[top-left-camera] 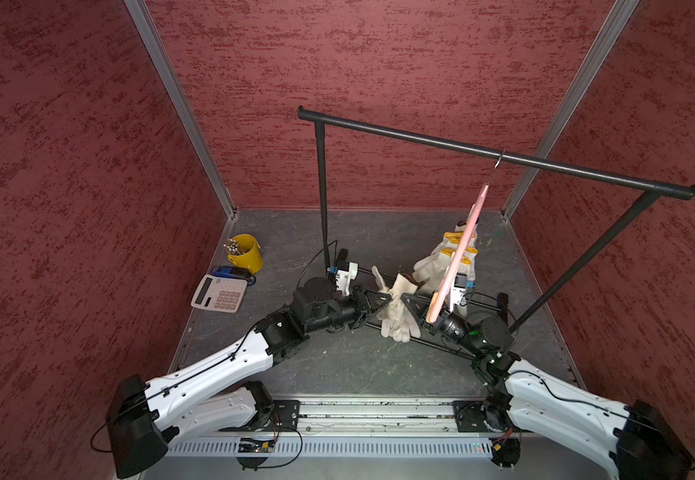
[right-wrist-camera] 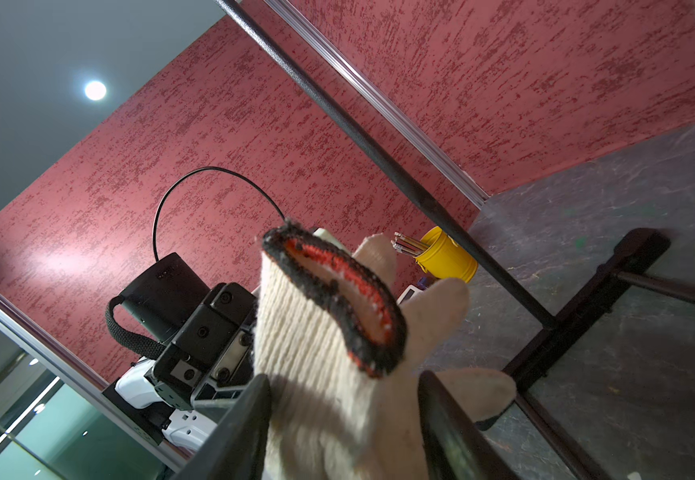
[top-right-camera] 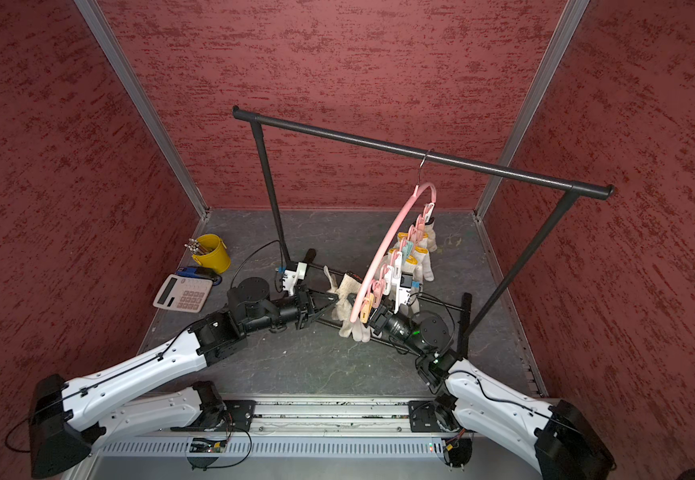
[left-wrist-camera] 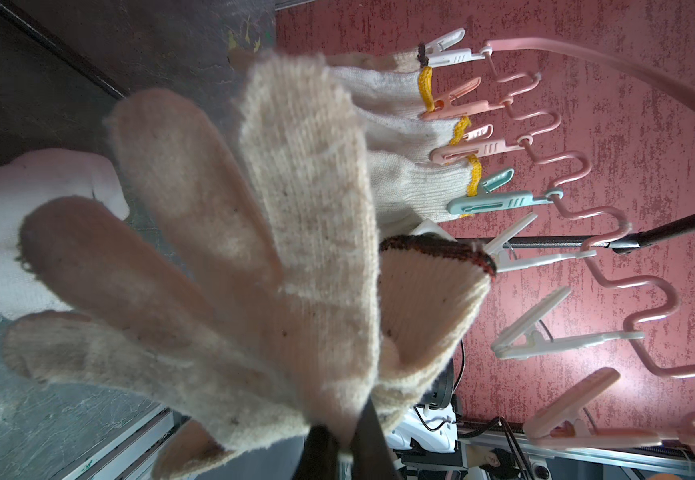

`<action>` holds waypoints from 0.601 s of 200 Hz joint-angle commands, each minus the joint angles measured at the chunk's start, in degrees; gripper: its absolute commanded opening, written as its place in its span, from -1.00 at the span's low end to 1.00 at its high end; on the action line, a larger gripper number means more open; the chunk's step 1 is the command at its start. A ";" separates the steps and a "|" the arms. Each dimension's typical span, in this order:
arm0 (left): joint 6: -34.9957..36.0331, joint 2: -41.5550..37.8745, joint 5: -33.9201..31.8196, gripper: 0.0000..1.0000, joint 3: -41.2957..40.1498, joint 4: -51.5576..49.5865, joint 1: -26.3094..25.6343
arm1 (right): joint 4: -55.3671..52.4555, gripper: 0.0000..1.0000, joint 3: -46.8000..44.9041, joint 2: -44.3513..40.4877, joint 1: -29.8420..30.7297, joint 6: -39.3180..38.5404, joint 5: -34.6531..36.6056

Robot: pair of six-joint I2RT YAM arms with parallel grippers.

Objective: Clip the gloves onto a hanger to dry
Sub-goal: Pick up the glove from the center of the board.

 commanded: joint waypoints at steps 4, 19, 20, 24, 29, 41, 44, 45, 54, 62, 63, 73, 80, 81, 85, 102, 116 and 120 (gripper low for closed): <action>0.41 -0.46 -0.53 -1.00 1.23 -0.76 -0.41 | 2.60 0.01 0.24 0.28 0.37 -1.16 0.79; 0.08 -0.41 -0.85 -1.00 0.91 -0.89 -0.41 | 2.49 -0.12 0.74 0.54 0.37 -1.28 0.16; 0.11 -0.38 -0.86 -1.00 0.90 -0.86 -0.37 | 2.45 -0.13 0.77 0.55 0.37 -1.28 0.08; 0.02 -0.36 -0.95 -1.00 0.74 -0.83 -0.39 | 2.39 -0.17 0.87 0.60 0.34 -1.34 -0.02; -0.01 -0.44 -1.03 -1.00 0.69 -0.91 -0.36 | 2.41 -0.21 0.99 0.66 0.36 -1.42 -0.24; -0.18 -0.51 -1.19 -1.00 0.48 -1.04 -0.39 | 2.23 -0.31 1.02 0.59 0.37 -1.35 -0.35; -0.21 -0.50 -1.28 -1.00 0.49 -1.05 -0.40 | 2.13 -0.34 1.05 0.49 0.37 -1.34 -0.32; -0.21 -0.48 -1.25 -1.00 0.51 -1.07 -0.37 | 2.14 -0.35 1.01 0.48 0.37 -1.31 -0.29; -0.16 -0.64 -1.46 -1.00 0.34 -1.40 -0.41 | 1.81 -0.42 1.03 0.18 0.36 -1.42 -0.16; -0.21 -0.86 -1.65 -1.00 0.21 -1.60 -0.32 | 1.47 -0.48 0.93 -0.19 0.37 -1.50 0.11; -0.17 -0.87 -1.66 -1.00 0.15 -1.61 -0.32 | 1.41 -0.48 0.90 -0.26 0.37 -1.48 0.18; -0.04 -1.17 -1.82 -1.00 -0.01 -1.92 -0.24 | 0.86 -0.55 0.67 -0.91 0.36 -1.54 0.60; -0.07 -1.31 -1.91 -1.00 -0.08 -2.17 -0.04 | 0.46 -0.59 0.53 -1.47 0.37 -1.75 0.91; -0.10 -1.32 -1.96 -1.00 -0.08 -2.20 -0.01 | 0.38 -0.60 0.53 -1.51 0.37 -1.78 0.94; -0.05 -1.46 -1.93 -1.00 -0.22 -2.36 0.02 | 0.03 -0.62 0.45 -1.84 0.35 -1.88 1.07; 0.11 -1.96 -2.25 -1.00 -0.33 -2.84 0.34 | -1.45 -0.78 0.33 -3.16 0.36 -2.21 1.59; 0.65 -2.15 -2.47 -1.00 -0.12 -3.76 0.46 | -2.69 -0.89 0.35 -4.16 0.41 -2.54 1.76; 0.87 -2.18 -2.45 -1.00 -0.01 -3.93 0.53 | -3.02 -0.92 0.42 -4.42 0.37 -2.63 1.80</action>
